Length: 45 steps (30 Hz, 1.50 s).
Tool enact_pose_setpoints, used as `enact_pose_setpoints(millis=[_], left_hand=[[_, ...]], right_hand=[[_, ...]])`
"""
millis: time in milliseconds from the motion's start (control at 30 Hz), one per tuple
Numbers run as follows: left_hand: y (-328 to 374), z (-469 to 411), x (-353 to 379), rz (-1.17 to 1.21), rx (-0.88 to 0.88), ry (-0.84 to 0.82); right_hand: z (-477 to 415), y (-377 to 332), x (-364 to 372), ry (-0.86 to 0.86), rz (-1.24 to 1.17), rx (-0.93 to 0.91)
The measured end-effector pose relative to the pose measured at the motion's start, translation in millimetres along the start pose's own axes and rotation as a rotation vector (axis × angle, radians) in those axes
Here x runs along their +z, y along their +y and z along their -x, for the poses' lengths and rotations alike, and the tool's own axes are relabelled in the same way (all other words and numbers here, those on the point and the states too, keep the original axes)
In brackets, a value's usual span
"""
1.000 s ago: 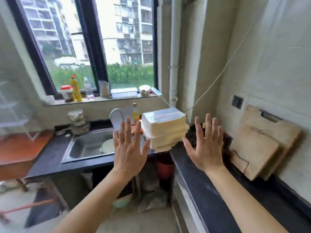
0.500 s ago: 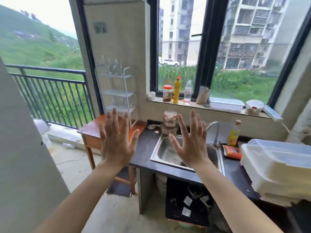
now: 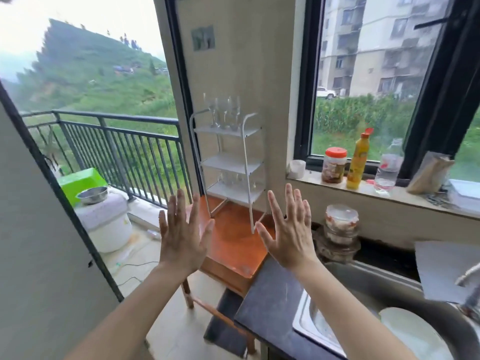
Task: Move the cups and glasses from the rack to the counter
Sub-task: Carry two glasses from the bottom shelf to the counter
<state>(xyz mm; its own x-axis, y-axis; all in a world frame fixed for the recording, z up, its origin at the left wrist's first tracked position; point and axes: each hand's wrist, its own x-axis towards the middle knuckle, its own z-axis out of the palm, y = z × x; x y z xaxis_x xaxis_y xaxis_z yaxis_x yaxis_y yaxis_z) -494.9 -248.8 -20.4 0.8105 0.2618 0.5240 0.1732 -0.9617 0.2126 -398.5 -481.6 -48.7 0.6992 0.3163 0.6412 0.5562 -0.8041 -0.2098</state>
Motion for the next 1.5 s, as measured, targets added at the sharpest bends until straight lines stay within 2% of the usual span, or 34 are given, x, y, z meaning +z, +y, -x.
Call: enact_pose_setpoints(millis=[200,400,567,767,933,1033,1167,1333,1500], left_hand=[[-32,-92,29,0.012,0.014,0.07],[-80,-161,88,0.063,-0.007,0.0],[-121,-226,153,0.142,0.095,-0.083],[-166,-296,221,0.208,0.2,-0.239],[-192,-322,270,0.269,0.275,-0.374],[-203,-327,300,0.33,0.304,-0.452],[-205,-338,321,0.474,0.23,-0.544],[-201,-358,347,0.539,0.109,-0.681],[-185,-387,376,0.685,-0.049,-0.774]], right_hand=[[-102,-4,59,-0.036,-0.05,-0.038],[-151,-13,132,-0.104,-0.03,-0.059],[-188,-12,191,-0.119,0.05,-0.007],[-227,-33,252,-0.085,0.11,0.224],[-229,-51,295,-0.198,0.12,0.219],[-228,-54,322,-0.304,0.062,0.291],[-241,-47,354,-0.372,-0.111,0.472],[-263,-33,388,-0.464,-0.26,0.678],[-277,-15,411,-0.442,-0.372,0.777]])
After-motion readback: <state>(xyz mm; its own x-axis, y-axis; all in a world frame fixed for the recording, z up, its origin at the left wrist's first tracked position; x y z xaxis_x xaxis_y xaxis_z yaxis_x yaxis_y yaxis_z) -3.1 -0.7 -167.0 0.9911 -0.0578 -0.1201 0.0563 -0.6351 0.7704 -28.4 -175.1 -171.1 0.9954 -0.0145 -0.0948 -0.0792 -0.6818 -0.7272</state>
